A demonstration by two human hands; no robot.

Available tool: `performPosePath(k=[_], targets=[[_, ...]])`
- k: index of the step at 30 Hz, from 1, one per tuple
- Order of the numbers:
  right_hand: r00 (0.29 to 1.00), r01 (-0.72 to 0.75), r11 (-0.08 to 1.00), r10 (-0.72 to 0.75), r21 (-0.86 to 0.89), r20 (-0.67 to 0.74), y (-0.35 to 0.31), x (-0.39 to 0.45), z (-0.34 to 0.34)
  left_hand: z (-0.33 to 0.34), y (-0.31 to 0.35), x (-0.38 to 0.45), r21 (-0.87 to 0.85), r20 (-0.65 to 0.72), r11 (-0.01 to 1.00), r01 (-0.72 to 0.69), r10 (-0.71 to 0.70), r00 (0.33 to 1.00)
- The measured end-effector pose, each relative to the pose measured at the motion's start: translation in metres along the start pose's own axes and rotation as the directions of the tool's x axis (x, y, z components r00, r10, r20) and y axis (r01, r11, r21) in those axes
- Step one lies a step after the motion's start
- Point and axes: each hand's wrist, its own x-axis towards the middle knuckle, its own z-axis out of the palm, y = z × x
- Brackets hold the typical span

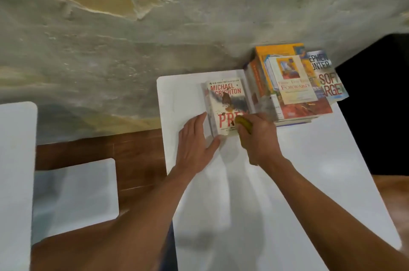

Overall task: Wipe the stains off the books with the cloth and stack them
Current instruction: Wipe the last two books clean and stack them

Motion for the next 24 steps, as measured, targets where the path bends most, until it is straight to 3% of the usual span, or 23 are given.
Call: performPosePath(k=[3, 9, 12, 16, 21, 24], targets=[[0.999, 0.008, 0.996, -0.012, -0.089, -0.04, 0.004, 0.008, 0.014, 0.008, -0.003, 0.003, 0.059, -0.026, 0.998, 0.024, -0.022, 0.999], [0.995, 0.054, 0.988, -0.065, -0.143, -0.072, 0.004, 0.014, 0.02, 0.013, -0.008, 0.008, 0.283, -0.016, 0.954, -0.103, 0.112, 0.994], [0.996, -0.036, 0.99, 0.025, -0.133, -0.086, 0.003, 0.029, 0.023, 0.014, -0.011, 0.008, 0.292, -0.014, 0.95, -0.106, 0.115, 0.993], [0.997, 0.061, 0.985, -0.067, -0.162, -0.032, 0.001, 0.018, 0.019, 0.013, -0.01, 0.007, 0.272, -0.021, 0.958, -0.09, 0.099, 0.995], [0.996, -0.087, 0.978, 0.079, -0.19, -0.051, 0.001, 0.042, 0.017, 0.012, -0.008, 0.009, 0.269, 0.001, 0.96, -0.078, 0.08, 0.997], [1.0, -0.015, 0.98, 0.018, -0.2, 0.011, -0.002, 0.031, 0.016, 0.012, -0.007, 0.008, 0.274, -0.011, 0.959, -0.073, 0.079, 0.997]])
